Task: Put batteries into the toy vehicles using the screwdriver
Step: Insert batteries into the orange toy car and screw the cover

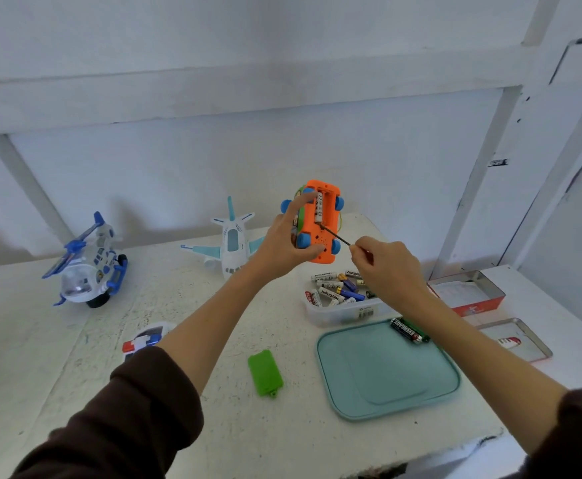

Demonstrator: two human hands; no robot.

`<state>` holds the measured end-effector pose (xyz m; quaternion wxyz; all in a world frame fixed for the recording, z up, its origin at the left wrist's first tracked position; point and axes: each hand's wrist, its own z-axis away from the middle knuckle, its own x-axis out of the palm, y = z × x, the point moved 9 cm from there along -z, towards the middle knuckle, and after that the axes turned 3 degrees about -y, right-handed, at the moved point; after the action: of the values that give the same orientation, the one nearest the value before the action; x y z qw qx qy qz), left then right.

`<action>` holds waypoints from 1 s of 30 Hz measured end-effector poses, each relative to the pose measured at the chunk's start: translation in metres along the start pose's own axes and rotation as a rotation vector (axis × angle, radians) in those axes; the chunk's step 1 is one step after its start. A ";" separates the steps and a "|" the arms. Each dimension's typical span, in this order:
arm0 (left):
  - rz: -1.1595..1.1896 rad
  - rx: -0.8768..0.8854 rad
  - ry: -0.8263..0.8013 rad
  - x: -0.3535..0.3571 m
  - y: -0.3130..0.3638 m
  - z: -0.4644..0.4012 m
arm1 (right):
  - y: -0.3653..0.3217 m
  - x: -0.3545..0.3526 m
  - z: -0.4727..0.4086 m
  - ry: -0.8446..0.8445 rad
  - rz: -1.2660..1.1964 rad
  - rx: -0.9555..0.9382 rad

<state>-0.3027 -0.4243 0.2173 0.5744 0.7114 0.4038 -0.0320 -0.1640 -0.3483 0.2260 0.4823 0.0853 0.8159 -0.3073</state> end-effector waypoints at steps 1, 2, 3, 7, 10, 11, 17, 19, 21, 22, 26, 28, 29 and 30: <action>-0.030 -0.007 -0.018 0.000 -0.002 0.001 | 0.002 -0.005 0.000 0.010 0.004 -0.003; -0.056 -0.013 -0.040 0.000 -0.004 0.001 | 0.003 -0.011 0.000 0.031 0.012 -0.008; -0.082 -0.017 -0.065 0.001 -0.005 0.002 | 0.004 -0.018 -0.001 0.059 0.027 -0.015; -0.214 0.012 -0.149 0.007 -0.003 0.001 | 0.007 -0.035 -0.017 0.086 0.130 -0.036; -0.282 0.041 -0.174 0.009 0.001 0.001 | 0.007 -0.037 -0.022 0.072 0.177 -0.061; -0.298 0.050 -0.183 0.010 0.002 0.001 | 0.007 -0.037 -0.022 0.076 0.184 -0.070; -0.372 0.086 -0.220 0.013 -0.003 0.002 | 0.010 -0.036 -0.020 0.060 0.219 -0.088; -0.385 0.079 -0.234 0.013 -0.006 0.003 | 0.012 -0.035 -0.020 0.042 0.248 -0.093; -0.411 0.081 -0.249 0.013 -0.008 0.003 | 0.013 -0.033 -0.020 0.026 0.274 -0.098; -0.429 0.087 -0.259 0.014 -0.008 0.003 | 0.014 -0.032 -0.020 0.024 0.278 -0.102; -0.527 0.116 -0.311 0.017 -0.002 0.000 | 0.017 -0.032 -0.021 0.013 0.280 -0.109; -0.570 0.128 -0.337 0.019 0.003 -0.002 | 0.018 -0.032 -0.021 -0.002 0.288 -0.107; -0.592 0.134 -0.348 0.020 0.005 -0.003 | 0.019 -0.032 -0.020 -0.010 0.293 -0.104; -0.616 0.141 -0.359 0.022 0.006 -0.005 | 0.021 -0.033 -0.020 -0.018 0.299 -0.104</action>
<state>-0.2862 -0.4087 0.2126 0.5492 0.5772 0.4886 -0.3557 -0.1526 -0.3149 0.2515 0.5335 0.1779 0.8046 -0.1904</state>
